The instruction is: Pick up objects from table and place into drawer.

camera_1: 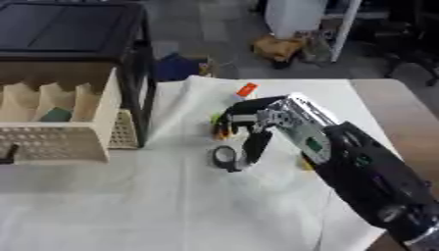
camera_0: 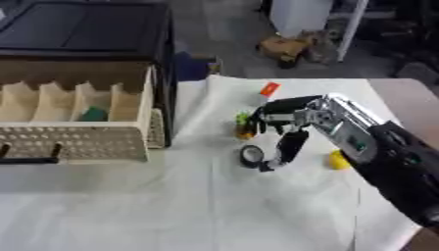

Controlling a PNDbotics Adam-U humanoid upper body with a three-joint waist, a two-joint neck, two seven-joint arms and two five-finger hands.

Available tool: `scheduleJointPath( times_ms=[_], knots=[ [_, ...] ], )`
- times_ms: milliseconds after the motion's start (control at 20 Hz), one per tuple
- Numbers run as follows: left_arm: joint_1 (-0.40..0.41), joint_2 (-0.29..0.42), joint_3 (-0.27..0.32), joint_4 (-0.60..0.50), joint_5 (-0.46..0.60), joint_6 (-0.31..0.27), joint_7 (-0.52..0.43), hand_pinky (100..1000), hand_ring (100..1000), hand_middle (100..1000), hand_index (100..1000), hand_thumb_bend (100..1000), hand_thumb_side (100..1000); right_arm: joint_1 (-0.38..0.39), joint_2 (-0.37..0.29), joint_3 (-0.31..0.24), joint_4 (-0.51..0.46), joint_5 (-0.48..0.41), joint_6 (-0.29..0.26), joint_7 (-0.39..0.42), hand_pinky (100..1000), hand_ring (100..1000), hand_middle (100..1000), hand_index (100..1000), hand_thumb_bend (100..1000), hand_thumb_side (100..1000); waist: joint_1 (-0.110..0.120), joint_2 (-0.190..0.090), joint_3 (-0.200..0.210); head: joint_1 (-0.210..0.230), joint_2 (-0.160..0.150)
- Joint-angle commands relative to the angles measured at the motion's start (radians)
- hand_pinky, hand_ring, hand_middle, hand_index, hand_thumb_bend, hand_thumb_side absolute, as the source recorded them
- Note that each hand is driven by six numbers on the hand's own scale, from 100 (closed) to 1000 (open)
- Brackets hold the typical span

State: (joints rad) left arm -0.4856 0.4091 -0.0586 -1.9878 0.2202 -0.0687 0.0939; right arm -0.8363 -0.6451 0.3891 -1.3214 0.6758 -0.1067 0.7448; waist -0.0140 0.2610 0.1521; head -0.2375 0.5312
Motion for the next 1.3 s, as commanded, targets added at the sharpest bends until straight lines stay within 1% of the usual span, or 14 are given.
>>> scheduleJointPath(
  times_ms=[50, 700, 1300],
  knots=[
    [-0.009, 0.005, 0.003, -0.012, 0.000, 0.000, -0.006, 375, 365, 478, 819, 152, 1000, -0.024, -0.014, -0.008, 0.005, 0.016, 0.002, -0.017, 519, 759, 736, 877, 480, 333, 0.004, -0.012, 0.001, -0.002, -0.013],
    [-0.007, -0.005, 0.002, -0.012, -0.007, 0.002, -0.014, 378, 366, 478, 818, 151, 1000, -0.033, 0.004, -0.008, 0.061, 0.033, 0.004, -0.037, 515, 756, 727, 872, 466, 325, 0.008, 0.006, 0.009, -0.008, -0.026],
    [-0.007, -0.011, 0.002, -0.012, -0.006, 0.005, -0.018, 380, 367, 478, 817, 152, 1000, -0.041, 0.014, -0.007, 0.104, 0.052, -0.003, -0.044, 518, 762, 728, 865, 445, 330, 0.005, 0.013, 0.013, -0.009, -0.028]
  ],
)
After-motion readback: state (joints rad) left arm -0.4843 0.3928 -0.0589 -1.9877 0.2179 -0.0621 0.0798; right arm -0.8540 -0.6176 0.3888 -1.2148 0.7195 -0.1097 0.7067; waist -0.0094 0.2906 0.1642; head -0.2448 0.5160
